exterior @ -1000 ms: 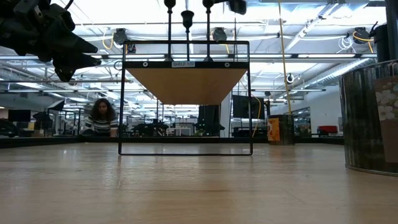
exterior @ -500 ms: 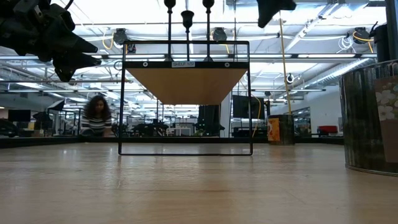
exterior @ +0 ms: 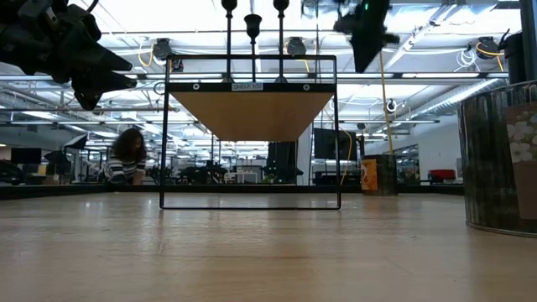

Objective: Pick & Place candle stick holders
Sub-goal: Put the top orange scented candle on the shelf

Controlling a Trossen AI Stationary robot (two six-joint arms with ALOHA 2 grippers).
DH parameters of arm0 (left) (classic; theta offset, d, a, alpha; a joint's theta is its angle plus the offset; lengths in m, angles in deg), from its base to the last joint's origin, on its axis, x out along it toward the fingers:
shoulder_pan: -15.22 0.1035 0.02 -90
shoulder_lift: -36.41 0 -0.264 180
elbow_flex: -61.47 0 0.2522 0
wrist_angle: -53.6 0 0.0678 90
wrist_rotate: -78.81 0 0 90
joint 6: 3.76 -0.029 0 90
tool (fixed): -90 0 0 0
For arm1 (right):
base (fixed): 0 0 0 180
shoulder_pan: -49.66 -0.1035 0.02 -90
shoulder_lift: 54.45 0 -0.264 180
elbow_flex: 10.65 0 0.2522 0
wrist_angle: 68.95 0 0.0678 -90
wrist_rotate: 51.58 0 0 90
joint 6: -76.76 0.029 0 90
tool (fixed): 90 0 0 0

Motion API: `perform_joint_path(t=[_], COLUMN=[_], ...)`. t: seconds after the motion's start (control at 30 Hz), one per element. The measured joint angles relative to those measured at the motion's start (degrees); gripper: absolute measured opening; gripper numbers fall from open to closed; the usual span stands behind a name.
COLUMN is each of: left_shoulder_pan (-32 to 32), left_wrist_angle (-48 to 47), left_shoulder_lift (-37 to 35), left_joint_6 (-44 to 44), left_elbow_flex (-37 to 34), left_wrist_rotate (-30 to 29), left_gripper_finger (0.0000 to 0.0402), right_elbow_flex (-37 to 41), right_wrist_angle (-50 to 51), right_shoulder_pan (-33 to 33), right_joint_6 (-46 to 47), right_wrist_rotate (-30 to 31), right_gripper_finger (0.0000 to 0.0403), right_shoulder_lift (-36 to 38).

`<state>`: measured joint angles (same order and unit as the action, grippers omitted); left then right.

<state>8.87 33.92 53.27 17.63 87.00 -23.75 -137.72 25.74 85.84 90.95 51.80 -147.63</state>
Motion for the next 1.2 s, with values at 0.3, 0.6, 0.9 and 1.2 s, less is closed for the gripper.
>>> perform_joint_path(t=[0.3, 0.6, 0.9, 1.2], left_shoulder_pan=[0.0, 0.0, 0.0, 0.0], left_wrist_angle=[0.0, 0.1, 0.1, 0.2], left_shoulder_lift=[0.0, 0.0, 0.0, 0.0], left_joint_6=[2.6, 3.1, 3.1, 3.1], left_elbow_flex=[0.0, 0.0, 0.0, 0.0], left_wrist_rotate=[0.0, 0.0, 0.0, 0.0], left_gripper_finger=[0.017, 0.017, 0.017, 0.017], right_elbow_flex=[16.8, 26.8, 27.5, 28.0], right_wrist_angle=[-9.9, -15.4, -16.9, -18.2], right_shoulder_pan=[9.6, 15.6, 17.1, 17.1], right_joint_6=[-2.1, 1.1, 7.6, 10.3], right_wrist_rotate=[-7.6, -7.6, -10.4, -10.7], right_gripper_finger=[0.0128, 0.0208, 0.0237, 0.022], right_shoulder_lift=[-0.1, -0.1, -0.1, -0.2])
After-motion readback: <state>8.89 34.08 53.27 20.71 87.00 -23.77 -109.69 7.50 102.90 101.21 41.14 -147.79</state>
